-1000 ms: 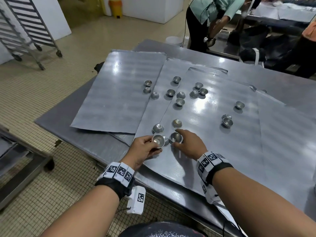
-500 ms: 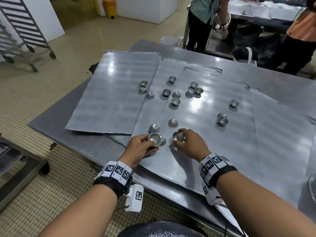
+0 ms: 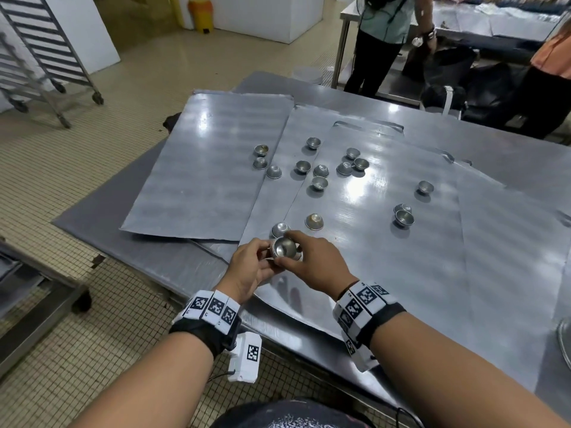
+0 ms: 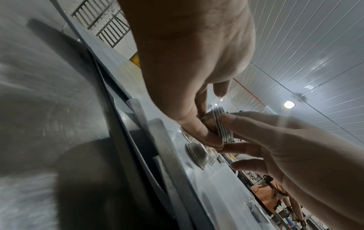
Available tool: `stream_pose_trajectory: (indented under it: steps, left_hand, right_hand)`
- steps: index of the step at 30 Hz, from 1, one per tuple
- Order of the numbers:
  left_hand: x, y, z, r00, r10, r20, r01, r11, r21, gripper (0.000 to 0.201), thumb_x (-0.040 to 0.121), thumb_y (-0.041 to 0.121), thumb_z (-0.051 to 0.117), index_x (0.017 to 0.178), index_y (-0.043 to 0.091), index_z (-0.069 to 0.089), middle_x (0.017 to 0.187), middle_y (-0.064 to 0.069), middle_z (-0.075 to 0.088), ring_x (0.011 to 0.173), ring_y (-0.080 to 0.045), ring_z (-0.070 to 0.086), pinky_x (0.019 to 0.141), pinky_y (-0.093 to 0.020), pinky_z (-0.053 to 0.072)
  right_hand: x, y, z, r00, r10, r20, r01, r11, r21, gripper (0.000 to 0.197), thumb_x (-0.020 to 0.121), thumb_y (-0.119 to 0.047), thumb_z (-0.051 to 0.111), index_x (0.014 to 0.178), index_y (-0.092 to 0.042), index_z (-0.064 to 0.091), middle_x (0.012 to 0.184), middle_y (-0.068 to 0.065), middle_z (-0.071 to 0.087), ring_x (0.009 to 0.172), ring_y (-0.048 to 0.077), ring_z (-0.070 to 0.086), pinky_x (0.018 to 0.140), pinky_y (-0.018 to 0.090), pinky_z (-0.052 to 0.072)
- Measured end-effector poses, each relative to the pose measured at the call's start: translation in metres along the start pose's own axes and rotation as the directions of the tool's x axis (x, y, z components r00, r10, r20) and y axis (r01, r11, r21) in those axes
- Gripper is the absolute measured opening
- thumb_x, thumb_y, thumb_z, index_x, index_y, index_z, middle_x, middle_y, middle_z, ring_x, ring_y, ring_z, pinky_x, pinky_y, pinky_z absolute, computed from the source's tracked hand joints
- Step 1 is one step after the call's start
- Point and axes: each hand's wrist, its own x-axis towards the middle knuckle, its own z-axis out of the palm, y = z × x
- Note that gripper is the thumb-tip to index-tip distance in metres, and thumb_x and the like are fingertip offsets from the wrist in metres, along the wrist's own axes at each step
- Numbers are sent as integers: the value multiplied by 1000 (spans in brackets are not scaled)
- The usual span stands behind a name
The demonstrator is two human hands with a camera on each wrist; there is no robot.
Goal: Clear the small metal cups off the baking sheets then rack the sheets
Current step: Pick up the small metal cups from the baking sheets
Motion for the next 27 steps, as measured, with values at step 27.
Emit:
stream_pose_trajectory:
  steps: [27]
  left_hand:
    - [1,-2,-34,997,74,-2,-72,970,232,22,91,0,70,112,-2,69,92,-16,75,80,-27,74,77,-32,63]
  right_hand:
    - [13,26,22,985,134,111,-120,985,-125,31,84,-34,63,112,-24,57,104,1,57,95,26,58,73,33,41]
